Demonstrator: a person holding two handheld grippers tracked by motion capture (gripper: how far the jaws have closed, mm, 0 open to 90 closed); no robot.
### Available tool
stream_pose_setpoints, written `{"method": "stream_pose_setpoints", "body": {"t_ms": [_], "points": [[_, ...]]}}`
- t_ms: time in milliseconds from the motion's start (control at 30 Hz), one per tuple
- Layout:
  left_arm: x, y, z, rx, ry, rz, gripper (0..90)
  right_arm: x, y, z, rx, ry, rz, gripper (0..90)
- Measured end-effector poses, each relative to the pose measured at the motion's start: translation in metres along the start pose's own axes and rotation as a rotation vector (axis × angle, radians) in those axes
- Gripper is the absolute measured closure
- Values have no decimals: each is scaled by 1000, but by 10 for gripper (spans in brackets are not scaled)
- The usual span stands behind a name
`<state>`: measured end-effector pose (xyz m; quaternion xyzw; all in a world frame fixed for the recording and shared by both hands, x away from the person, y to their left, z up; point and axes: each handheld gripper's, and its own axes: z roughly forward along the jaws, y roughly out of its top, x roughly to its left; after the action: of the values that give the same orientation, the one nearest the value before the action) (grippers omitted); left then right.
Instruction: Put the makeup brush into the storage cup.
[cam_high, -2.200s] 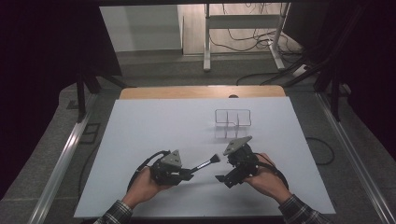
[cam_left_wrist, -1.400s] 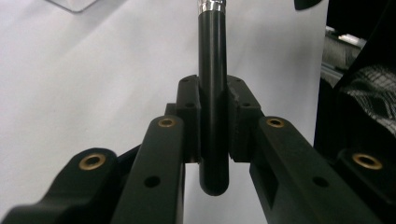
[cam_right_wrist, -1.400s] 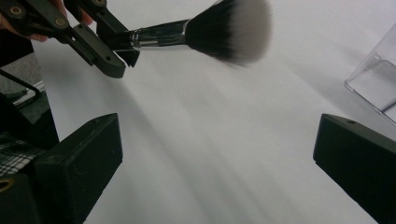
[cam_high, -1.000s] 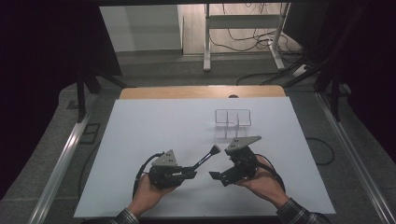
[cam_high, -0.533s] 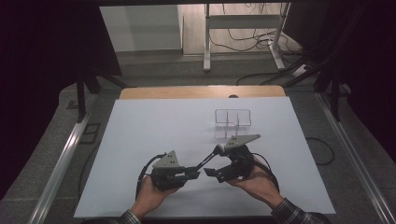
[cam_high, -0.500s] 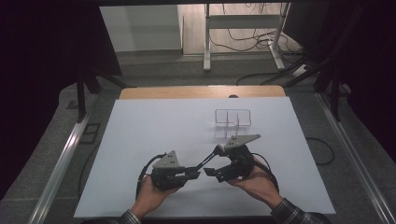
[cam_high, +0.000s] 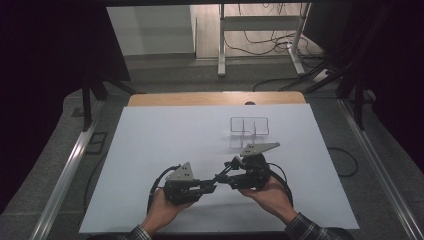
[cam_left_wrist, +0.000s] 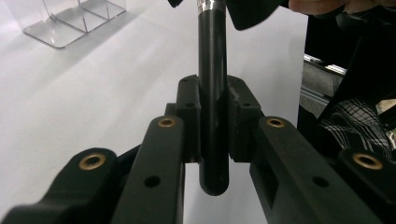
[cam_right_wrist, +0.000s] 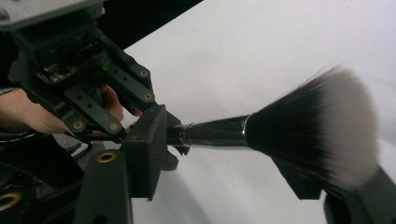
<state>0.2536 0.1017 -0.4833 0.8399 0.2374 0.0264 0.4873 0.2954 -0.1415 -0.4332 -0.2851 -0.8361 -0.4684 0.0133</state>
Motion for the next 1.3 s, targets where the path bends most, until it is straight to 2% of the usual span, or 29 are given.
{"method": "stream_pose_setpoints", "body": {"t_ms": [133,200,267,300,367,500,600,633,767,833,900,1000,1133,1300], "points": [[0,0,4,35,-2,1,776,-3,-1,0,-3,16,47,519],[-1,0,7,71,14,18,775,-7,-3,0,-16,68,91,631],[-2,-1,12,100,23,23,757,-11,-3,-2,-38,159,158,755],[-2,0,14,116,24,30,715,-10,-3,-1,-26,176,171,764],[-3,0,16,128,34,35,580,-6,-2,1,-5,131,128,766],[-4,0,20,154,59,22,376,-5,-1,1,9,102,104,765],[-1,0,20,186,68,15,293,-4,-2,0,24,74,75,765],[-2,0,21,180,69,2,271,-3,-2,-1,28,64,58,765],[0,-1,20,185,74,-6,216,-2,-2,-2,45,42,10,764],[2,-1,19,181,66,-22,198,-1,-2,-2,61,15,-12,764],[3,-2,19,181,56,-39,174,-2,-2,-3,69,-3,-26,764],[3,-3,20,194,60,-43,142,-2,-2,-3,84,-38,-41,765],[4,-3,20,212,67,-39,108,-4,-2,-4,93,-62,-26,765],[6,-4,16,218,71,-42,95,-8,-2,-7,88,-63,-7,764]]}}
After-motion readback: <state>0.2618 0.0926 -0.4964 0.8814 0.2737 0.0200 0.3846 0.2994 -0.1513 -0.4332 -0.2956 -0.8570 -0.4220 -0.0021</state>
